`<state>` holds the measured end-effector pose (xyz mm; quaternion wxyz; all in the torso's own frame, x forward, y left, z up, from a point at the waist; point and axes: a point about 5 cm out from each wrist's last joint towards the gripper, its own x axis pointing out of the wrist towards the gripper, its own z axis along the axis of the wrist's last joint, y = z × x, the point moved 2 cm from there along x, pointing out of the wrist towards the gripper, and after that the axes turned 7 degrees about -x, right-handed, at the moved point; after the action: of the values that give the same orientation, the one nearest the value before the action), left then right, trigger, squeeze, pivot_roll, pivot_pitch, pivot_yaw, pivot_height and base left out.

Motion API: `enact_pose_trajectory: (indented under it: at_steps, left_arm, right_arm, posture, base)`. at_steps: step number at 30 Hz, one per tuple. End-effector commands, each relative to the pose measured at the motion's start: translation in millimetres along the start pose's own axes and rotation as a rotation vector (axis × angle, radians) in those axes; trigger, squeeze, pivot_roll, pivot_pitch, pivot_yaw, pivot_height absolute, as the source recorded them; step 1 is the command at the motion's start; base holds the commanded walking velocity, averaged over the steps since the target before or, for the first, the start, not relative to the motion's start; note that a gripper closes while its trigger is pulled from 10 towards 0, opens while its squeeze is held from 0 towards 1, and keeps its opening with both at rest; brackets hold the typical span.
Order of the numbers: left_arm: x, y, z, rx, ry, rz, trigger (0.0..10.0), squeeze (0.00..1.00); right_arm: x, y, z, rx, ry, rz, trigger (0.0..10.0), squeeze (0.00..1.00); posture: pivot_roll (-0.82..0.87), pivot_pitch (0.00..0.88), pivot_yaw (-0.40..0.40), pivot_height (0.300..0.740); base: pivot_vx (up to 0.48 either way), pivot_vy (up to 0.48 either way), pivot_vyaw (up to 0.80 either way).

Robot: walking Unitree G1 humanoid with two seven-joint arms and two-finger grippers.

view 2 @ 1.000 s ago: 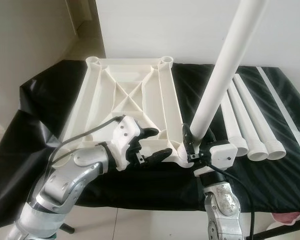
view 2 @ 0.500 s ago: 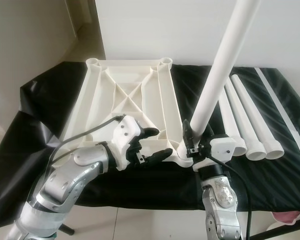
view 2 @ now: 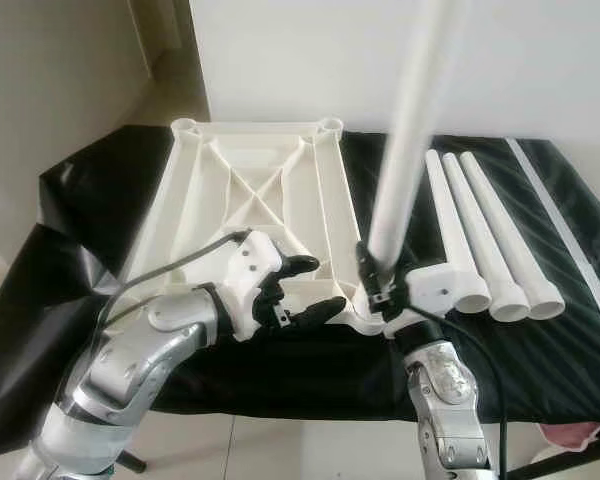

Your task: Building children table

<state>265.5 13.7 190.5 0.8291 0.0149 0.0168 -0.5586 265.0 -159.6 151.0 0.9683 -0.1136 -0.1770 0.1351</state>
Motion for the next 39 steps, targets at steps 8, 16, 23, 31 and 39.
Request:
enact_pose_trajectory:
  at_steps: [8,16,23,31,39]
  left_arm:
    - [-0.5,-0.3,3.8,0.022,-0.006,-0.001,10.0,0.0]
    - [-0.4,-0.7,3.6,0.023,-0.004,-0.007,10.0,0.0]
    - [-0.3,-1.4,3.9,0.025,-0.001,-0.016,10.0,0.0]
    - [-0.9,-0.9,3.8,0.023,0.0,-0.009,10.0,0.0]
    - [-2.1,0.5,4.2,0.023,0.001,0.001,10.0,0.0]
  right_arm:
    - [-19.9,19.1,-23.9,0.065,0.095,0.048,10.0,0.0]
    - [-30.0,3.5,-38.2,0.275,0.144,-0.15,10.0,0.0]
    - [-30.2,-4.9,-41.1,0.375,0.154,-0.231,10.0,0.0]
    - [-30.8,3.6,-37.5,0.306,0.138,-0.164,10.0,0.0]
    - [-36.2,21.6,-33.9,0.149,0.131,0.001,10.0,0.0]
  posture:
    - [-0.03,0.037,0.008,0.74]
    - [-0.04,0.037,0.015,0.74]
    - [-0.04,0.047,0.022,0.74]
    - [-0.04,0.053,0.017,0.74]
    - [-0.03,0.06,0.018,0.74]
  base:
    - [0.0,0.0,0.0]
    - [0.0,0.0,0.0]
    - [0.0,0.0,0.0]
    - [0.0,0.0,0.0]
    - [0.0,0.0,0.0]
